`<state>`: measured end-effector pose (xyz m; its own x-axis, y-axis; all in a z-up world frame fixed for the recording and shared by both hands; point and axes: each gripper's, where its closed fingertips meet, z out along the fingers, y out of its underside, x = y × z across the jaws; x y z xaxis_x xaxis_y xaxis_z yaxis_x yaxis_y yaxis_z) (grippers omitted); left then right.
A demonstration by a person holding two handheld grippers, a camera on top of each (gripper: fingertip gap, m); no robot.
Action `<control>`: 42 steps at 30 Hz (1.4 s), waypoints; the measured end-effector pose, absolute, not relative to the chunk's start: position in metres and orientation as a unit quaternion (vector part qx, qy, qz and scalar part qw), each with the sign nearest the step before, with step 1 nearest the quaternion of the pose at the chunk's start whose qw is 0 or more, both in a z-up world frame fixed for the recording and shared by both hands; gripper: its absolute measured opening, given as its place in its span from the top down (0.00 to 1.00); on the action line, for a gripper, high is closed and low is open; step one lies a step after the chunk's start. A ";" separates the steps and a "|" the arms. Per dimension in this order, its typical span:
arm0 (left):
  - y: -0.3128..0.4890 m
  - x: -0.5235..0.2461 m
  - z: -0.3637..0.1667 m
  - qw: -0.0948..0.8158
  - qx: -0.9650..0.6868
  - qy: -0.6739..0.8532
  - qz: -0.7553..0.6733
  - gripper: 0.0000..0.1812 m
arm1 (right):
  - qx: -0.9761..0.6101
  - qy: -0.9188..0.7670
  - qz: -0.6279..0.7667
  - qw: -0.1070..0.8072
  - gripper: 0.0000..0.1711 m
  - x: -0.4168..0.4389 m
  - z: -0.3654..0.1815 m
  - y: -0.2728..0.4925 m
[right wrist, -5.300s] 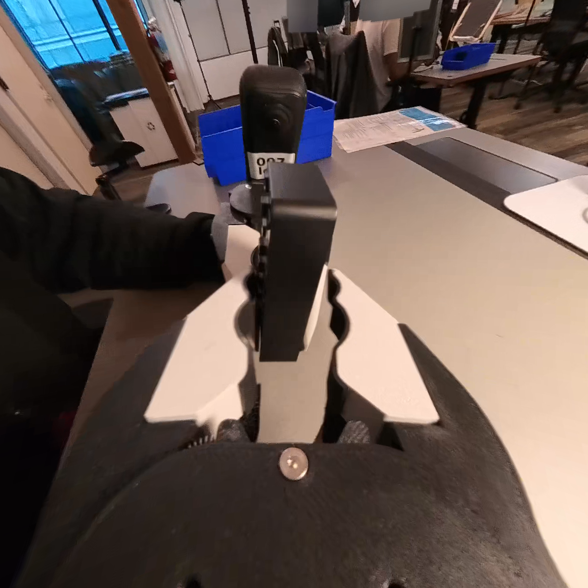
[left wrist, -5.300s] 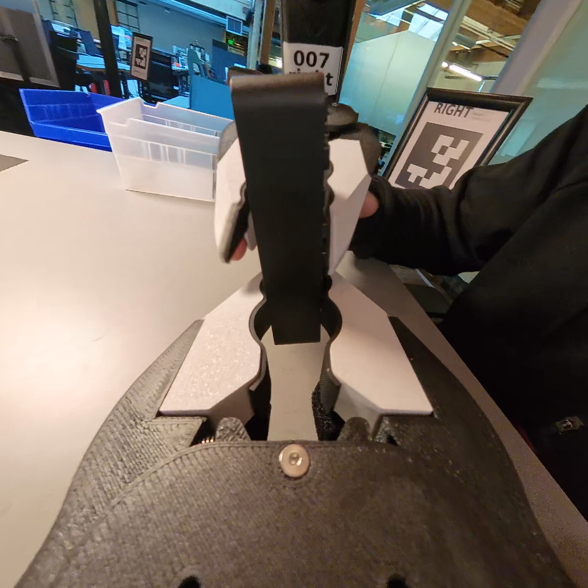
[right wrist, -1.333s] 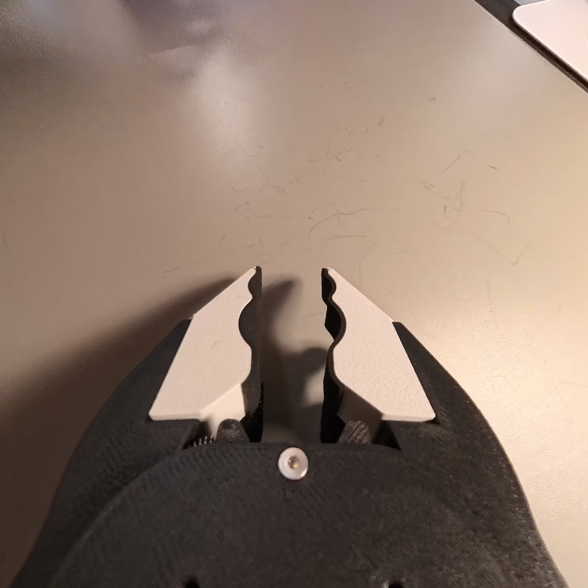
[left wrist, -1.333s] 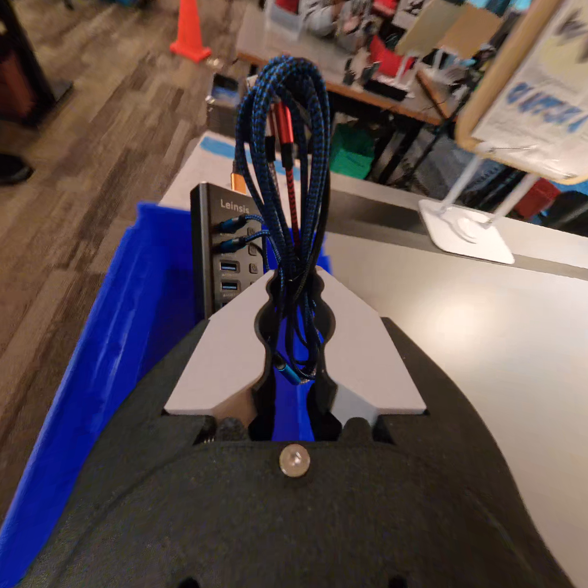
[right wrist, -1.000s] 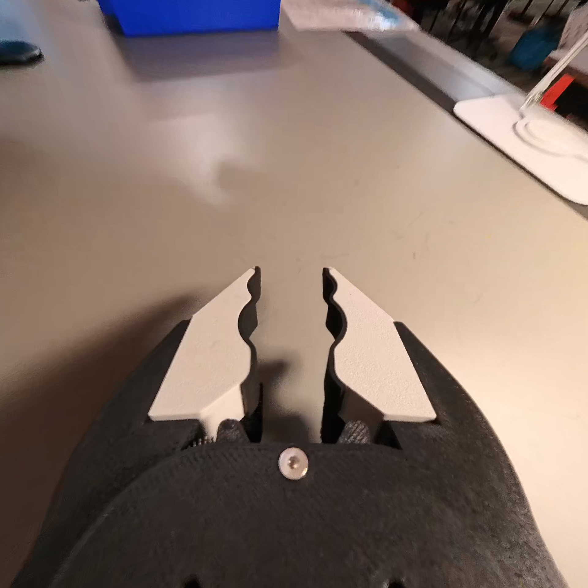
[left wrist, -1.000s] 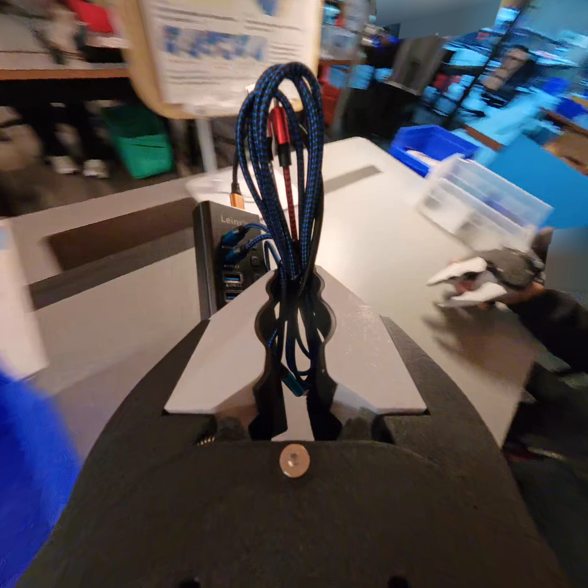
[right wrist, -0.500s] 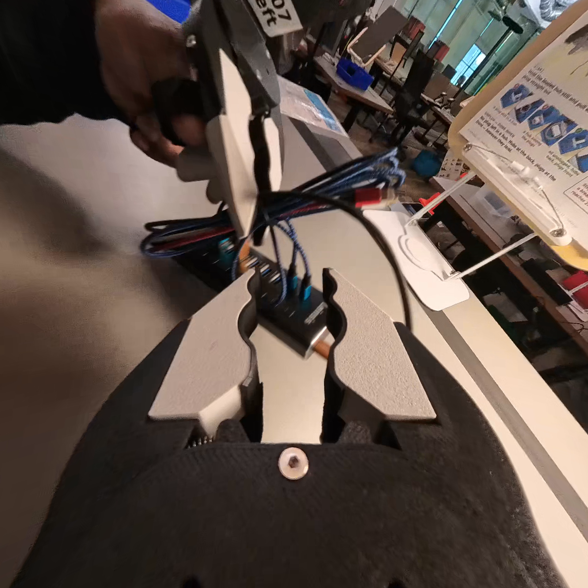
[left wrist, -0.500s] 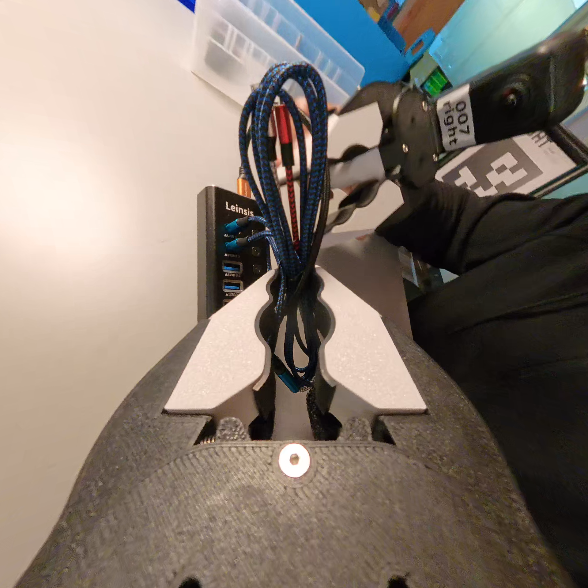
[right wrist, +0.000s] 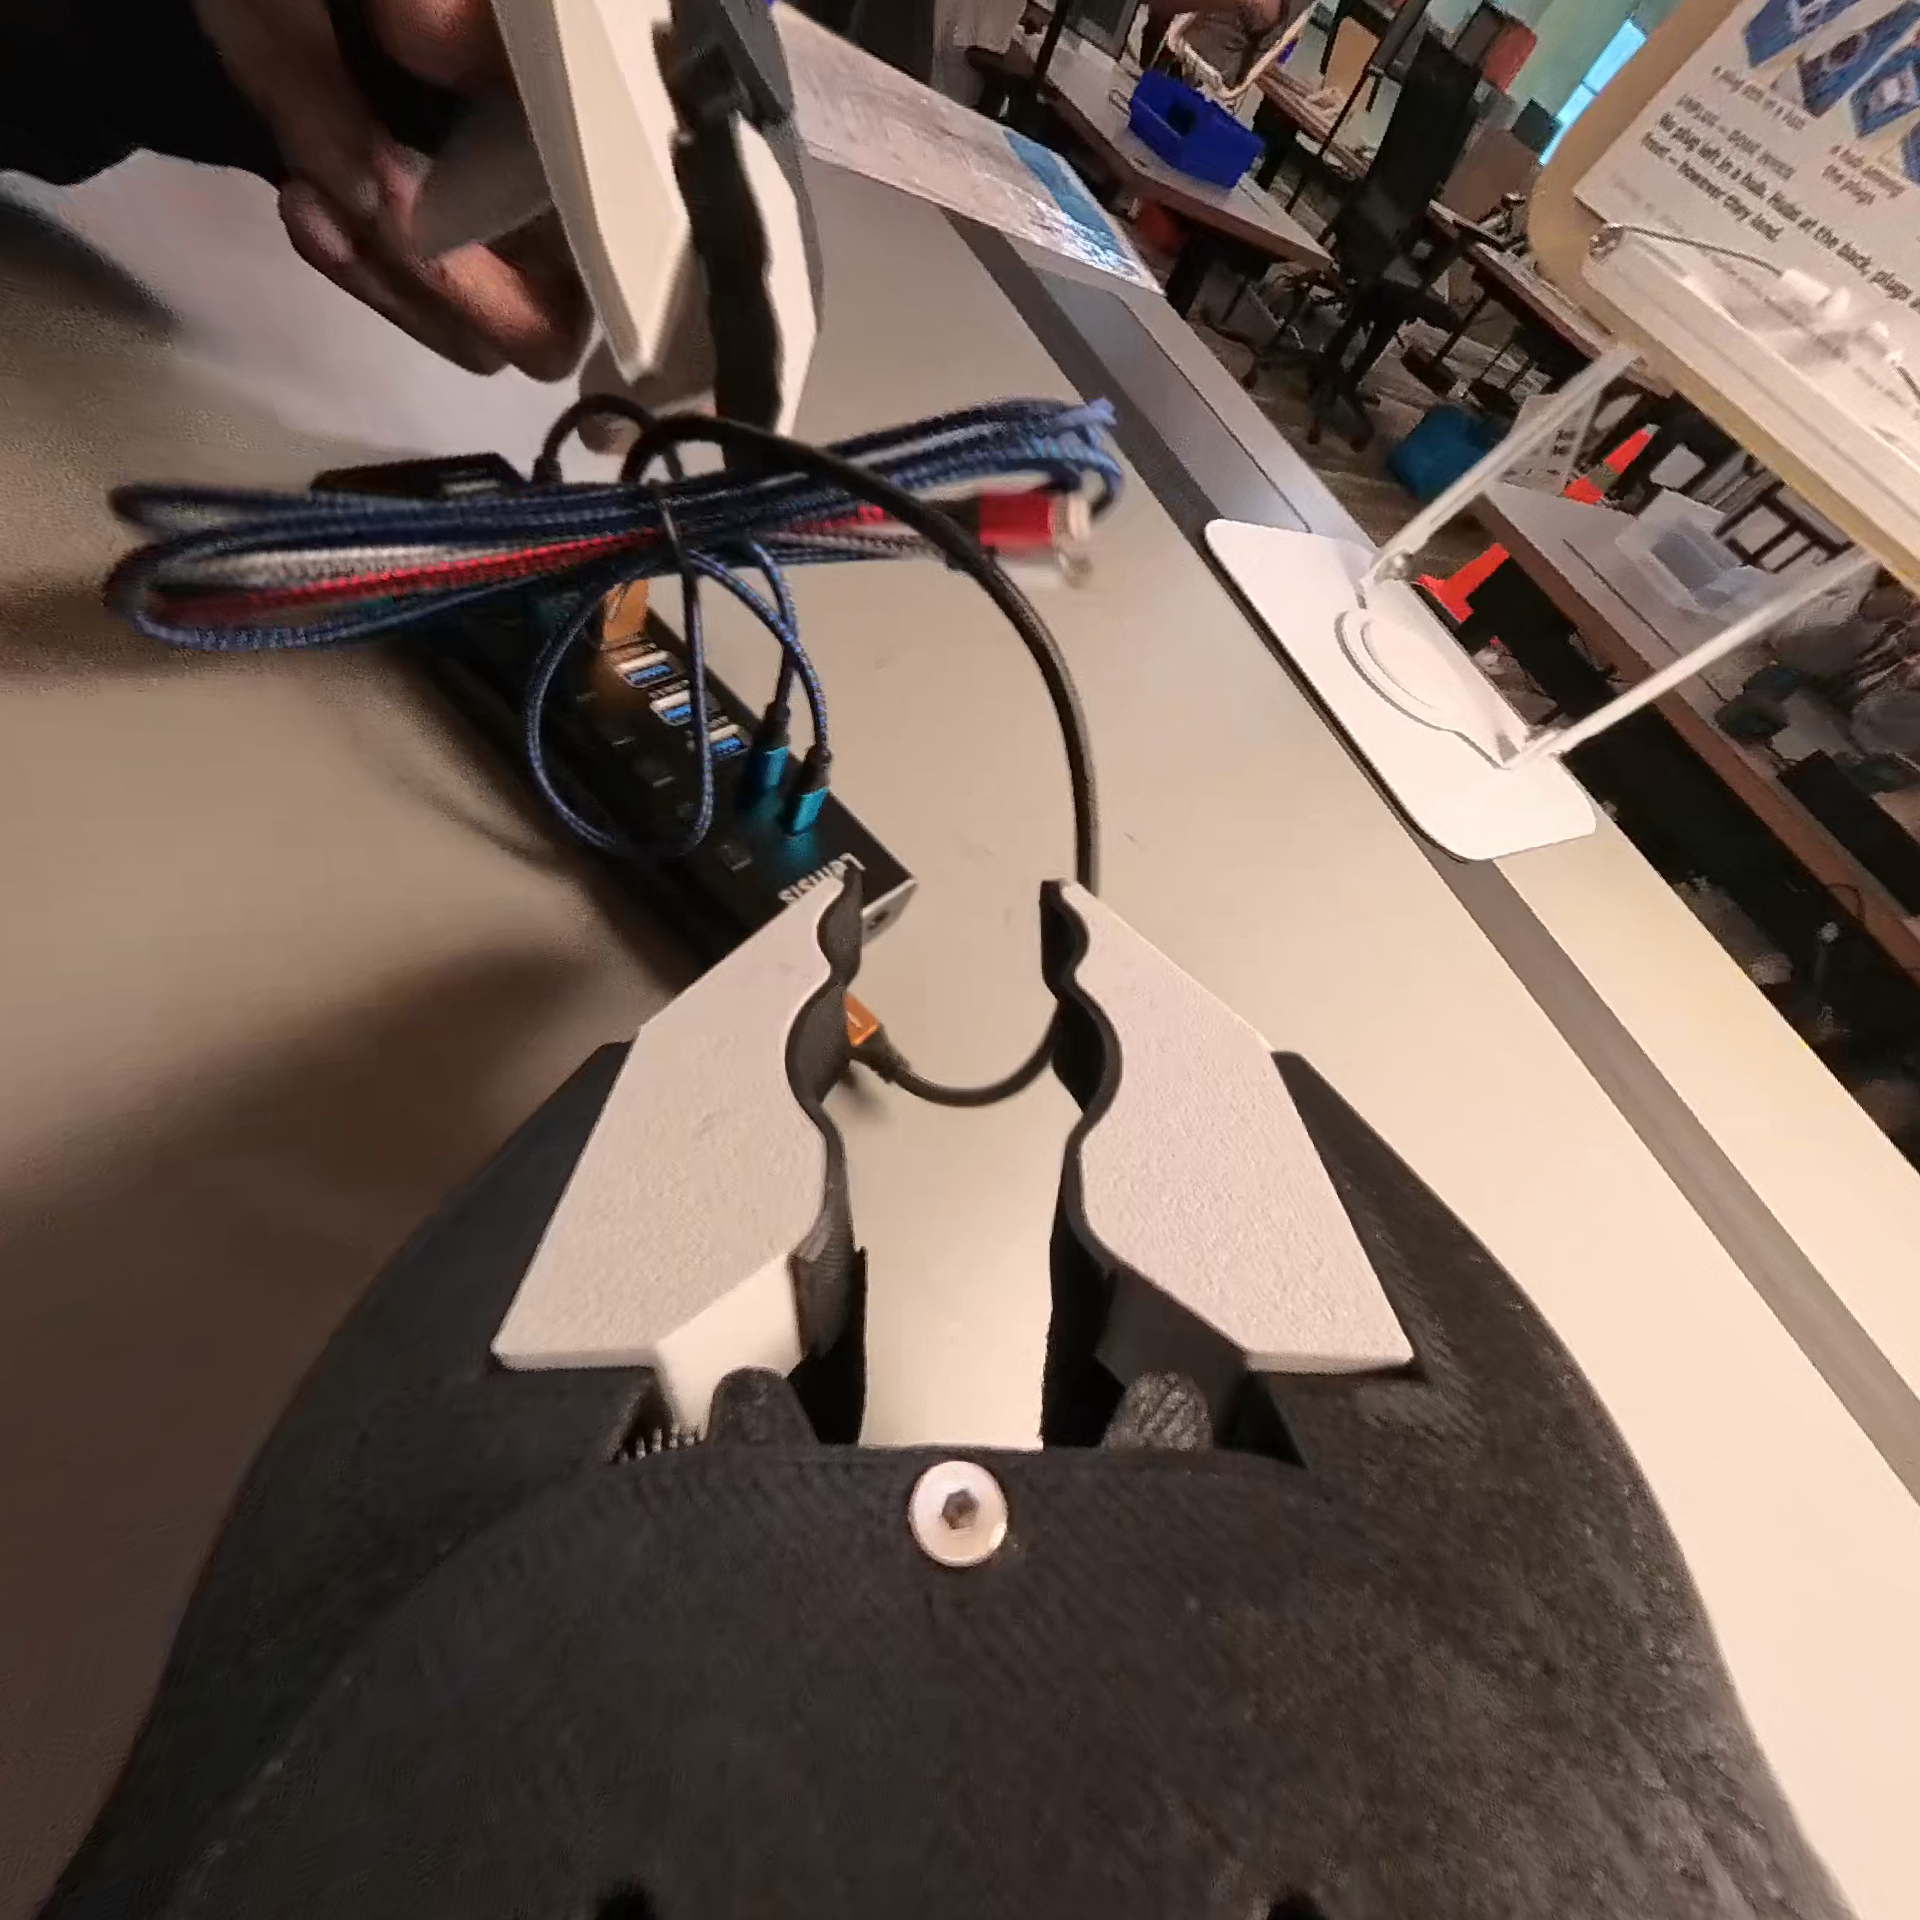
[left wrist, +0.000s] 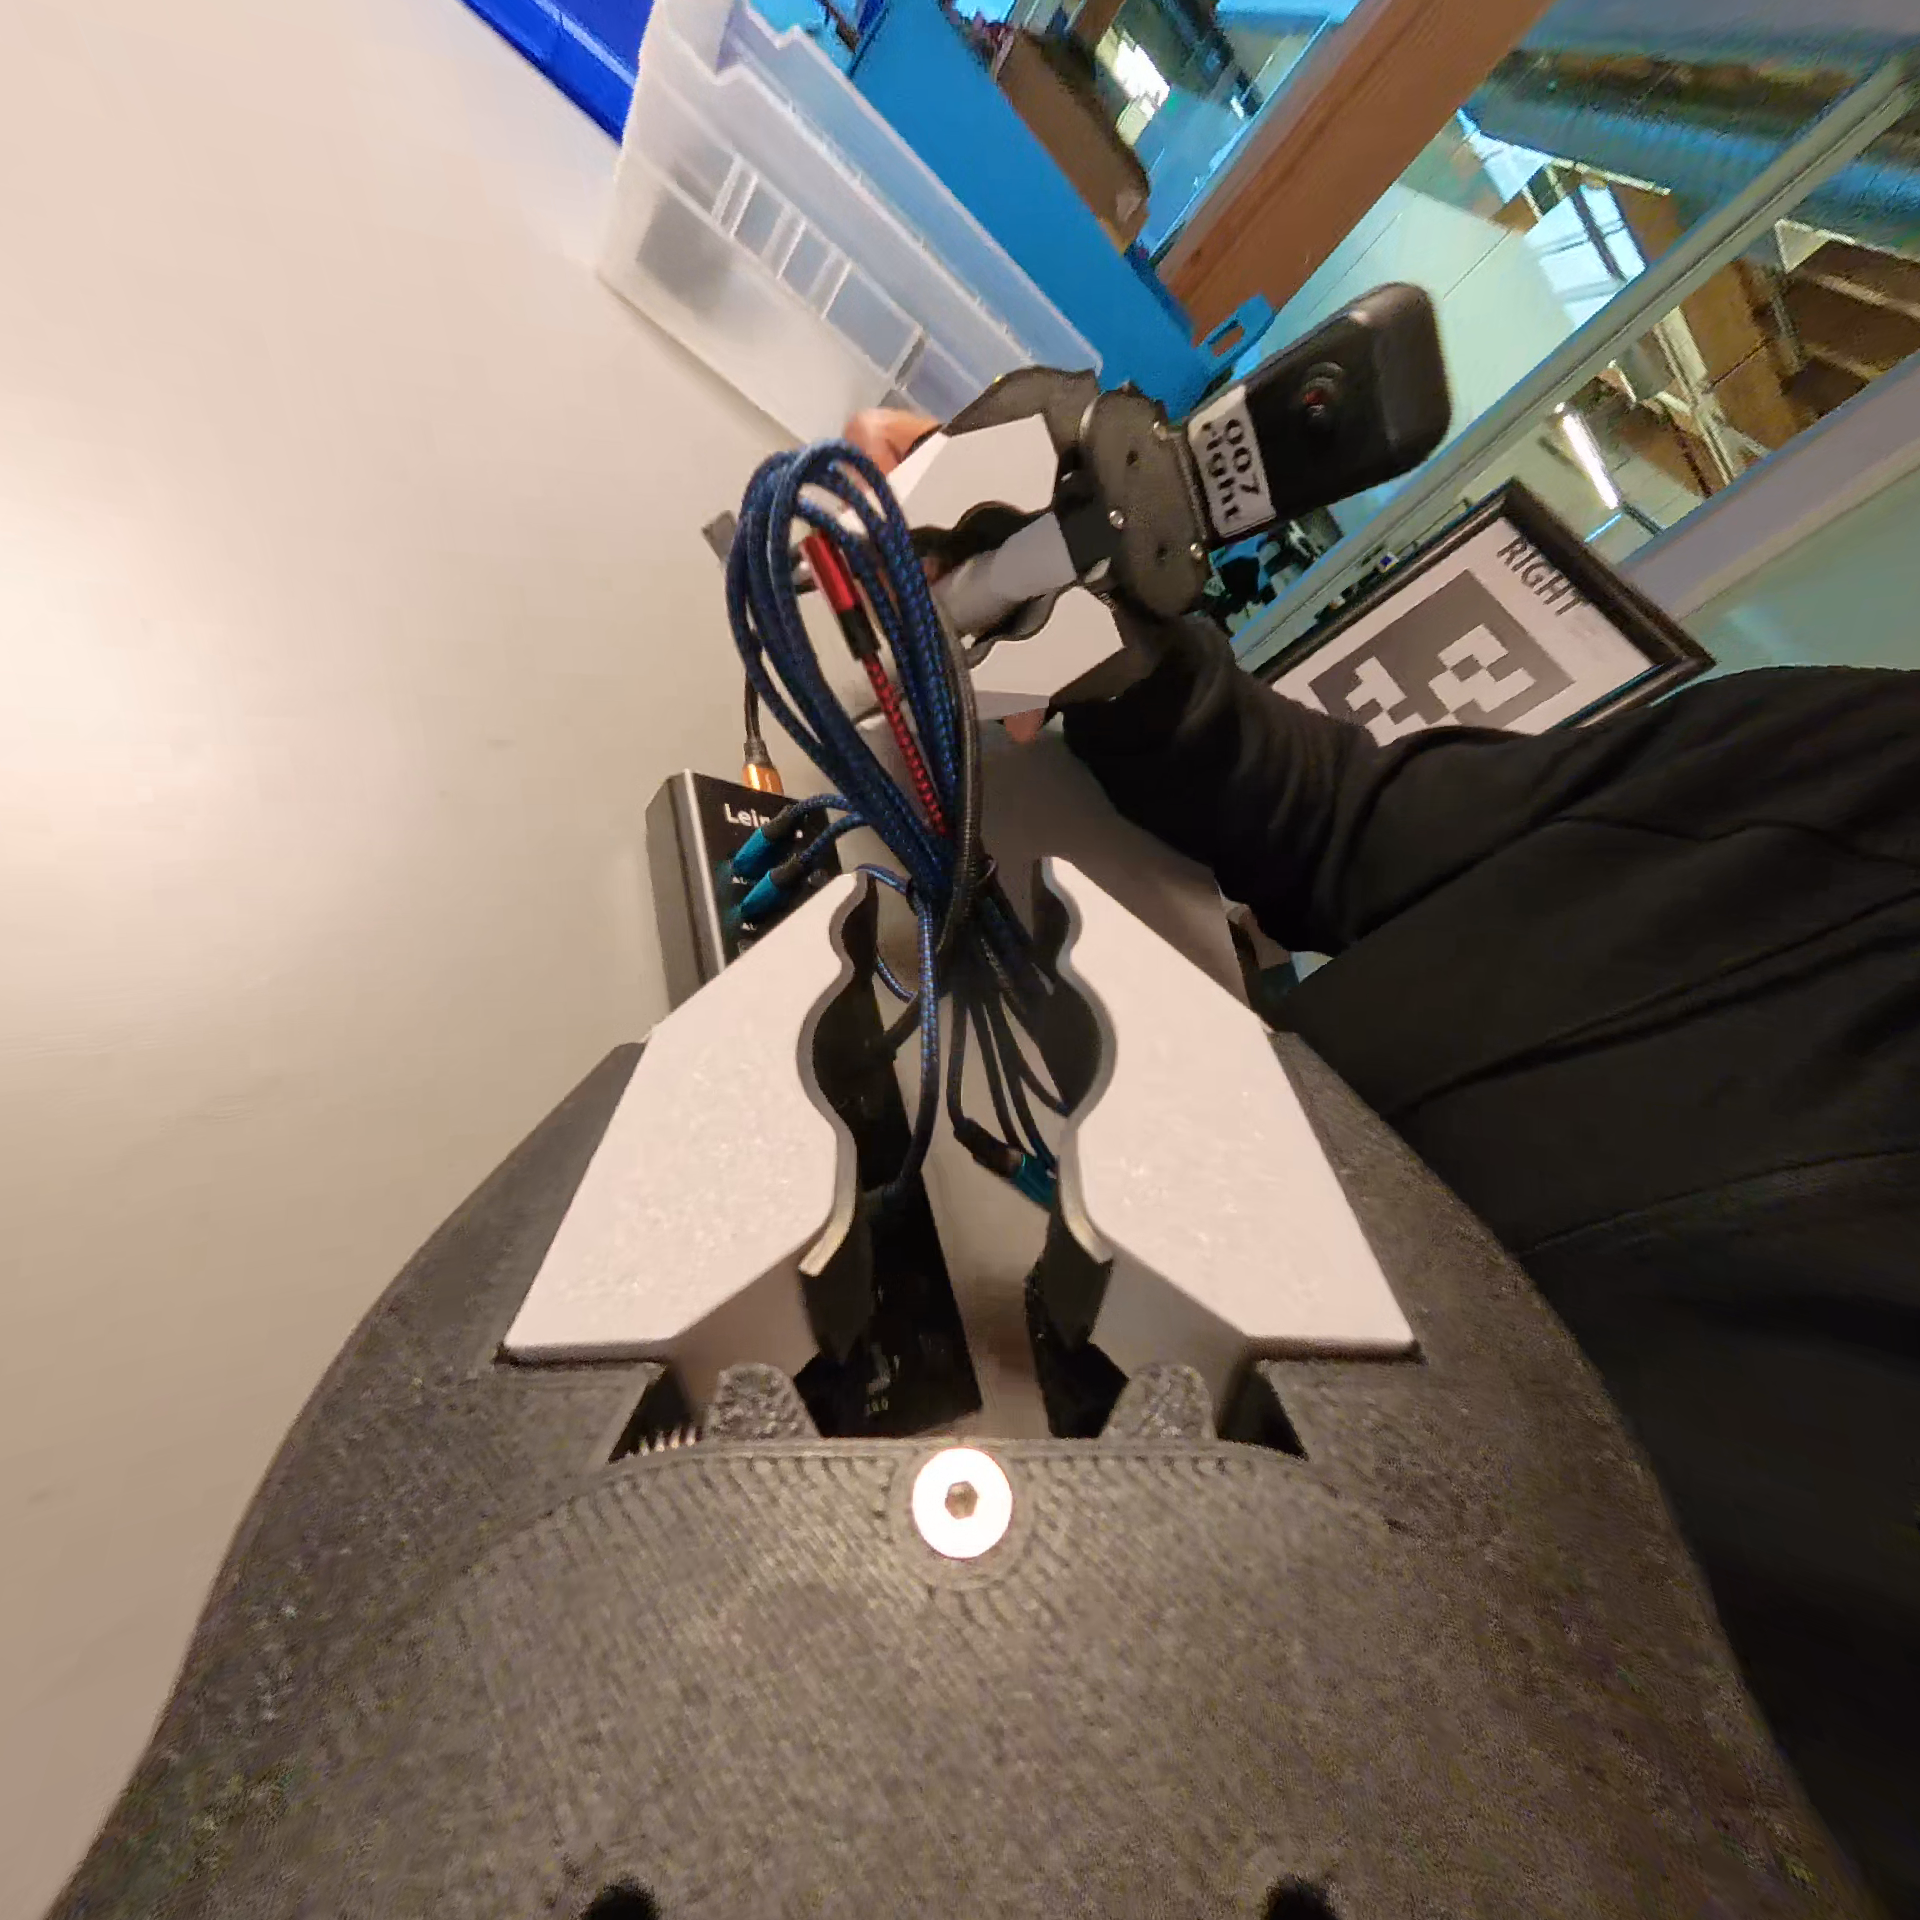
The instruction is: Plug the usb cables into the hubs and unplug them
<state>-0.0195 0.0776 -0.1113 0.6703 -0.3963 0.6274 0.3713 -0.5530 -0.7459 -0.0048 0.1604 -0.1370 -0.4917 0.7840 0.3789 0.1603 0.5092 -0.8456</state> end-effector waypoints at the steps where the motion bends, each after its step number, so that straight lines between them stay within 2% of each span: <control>1: 0.075 -0.024 -0.108 0.481 -0.780 0.009 -0.402 0.80 | -0.310 -0.767 0.394 0.400 0.81 -0.004 -0.135 0.165; 6: 0.063 -0.039 -0.114 0.482 -0.802 0.029 -0.351 0.70 | -0.350 -0.755 0.391 0.393 0.80 -0.006 -0.138 0.192; 11: 0.054 -0.039 -0.142 0.441 -0.842 0.070 -0.304 0.62 | -0.393 -0.782 0.382 0.297 0.76 -0.012 -0.171 0.185; 13: 0.053 -0.037 -0.153 0.424 -0.855 0.081 -0.289 0.62 | -0.417 -0.784 0.365 0.280 0.84 -0.019 -0.179 0.184; 15: 0.054 -0.037 -0.161 0.409 -0.867 0.084 -0.272 0.62 | -0.421 -0.785 0.353 0.285 0.98 -0.023 -0.181 0.183; 16: 0.054 -0.037 -0.162 0.407 -0.869 0.086 -0.269 0.62 | -0.418 -0.783 0.352 0.298 1.00 -0.024 -0.179 0.183; 32: 0.051 -0.023 -0.183 0.357 -0.902 0.142 -0.198 0.61 | -0.386 -0.768 0.302 0.412 1.00 -0.025 -0.164 0.197; 34: 0.051 -0.022 -0.188 0.345 -0.908 0.149 -0.183 0.61 | -0.380 -0.772 0.297 0.414 0.97 -0.023 -0.164 0.198; 37: 0.050 -0.021 -0.193 0.338 -0.913 0.161 -0.163 0.60 | -0.372 -0.781 0.294 0.406 0.87 -0.017 -0.162 0.201; 42: 0.047 -0.022 -0.193 0.350 -0.911 0.154 -0.155 0.60 | -0.324 -0.790 0.311 0.418 0.86 -0.002 -0.141 0.192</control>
<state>-0.0223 0.0469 -0.1928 0.9042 -0.3897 0.1750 -0.1723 -0.7075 -0.6854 -0.0019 0.1916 -0.1406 -0.4409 0.7714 0.4589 0.2521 0.5971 -0.7615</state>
